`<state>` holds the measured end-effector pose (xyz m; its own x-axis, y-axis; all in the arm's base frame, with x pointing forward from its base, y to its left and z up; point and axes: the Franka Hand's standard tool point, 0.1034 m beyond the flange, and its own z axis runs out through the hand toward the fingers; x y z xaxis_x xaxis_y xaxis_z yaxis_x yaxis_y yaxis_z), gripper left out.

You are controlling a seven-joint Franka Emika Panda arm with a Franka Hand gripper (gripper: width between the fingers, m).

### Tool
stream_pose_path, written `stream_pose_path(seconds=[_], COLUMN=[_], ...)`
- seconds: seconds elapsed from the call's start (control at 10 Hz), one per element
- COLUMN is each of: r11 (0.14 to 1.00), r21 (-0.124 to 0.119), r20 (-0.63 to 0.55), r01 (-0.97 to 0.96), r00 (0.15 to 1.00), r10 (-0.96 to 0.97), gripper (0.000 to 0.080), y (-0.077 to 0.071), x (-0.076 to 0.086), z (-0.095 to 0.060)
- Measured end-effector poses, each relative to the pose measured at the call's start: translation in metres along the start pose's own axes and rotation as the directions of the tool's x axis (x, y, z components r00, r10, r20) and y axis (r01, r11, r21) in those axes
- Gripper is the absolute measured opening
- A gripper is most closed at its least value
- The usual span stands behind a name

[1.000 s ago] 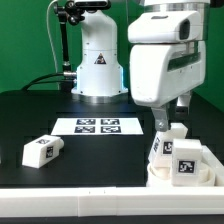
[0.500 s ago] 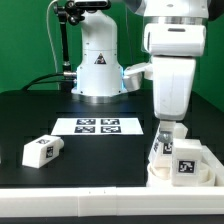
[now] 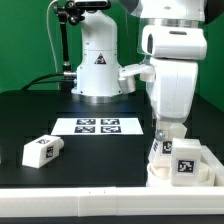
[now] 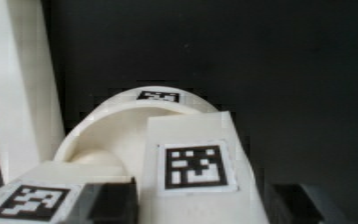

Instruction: Assemble stool

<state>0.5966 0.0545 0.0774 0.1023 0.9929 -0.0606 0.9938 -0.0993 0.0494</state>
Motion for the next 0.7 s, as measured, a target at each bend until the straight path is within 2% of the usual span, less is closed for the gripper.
stream_pose_path(seconds=[0.4,0.6,0.7], r11=[0.999,0.966,0.923], r21=[0.001,0.001,0.001], r20=[-0.001,-0.002,-0.003], r01=[-0.047,-0.258,-0.385], r00=[0.999,0.966,0.923], r10=[0.047,0.258,0.385], gripper=[0.0337,0.0337,0.0338], y=[0.0001,0.0005,-0.0001], x=[-0.0013,-0.0032,-0.0037], z=[0.0002,0.0003,0.0008])
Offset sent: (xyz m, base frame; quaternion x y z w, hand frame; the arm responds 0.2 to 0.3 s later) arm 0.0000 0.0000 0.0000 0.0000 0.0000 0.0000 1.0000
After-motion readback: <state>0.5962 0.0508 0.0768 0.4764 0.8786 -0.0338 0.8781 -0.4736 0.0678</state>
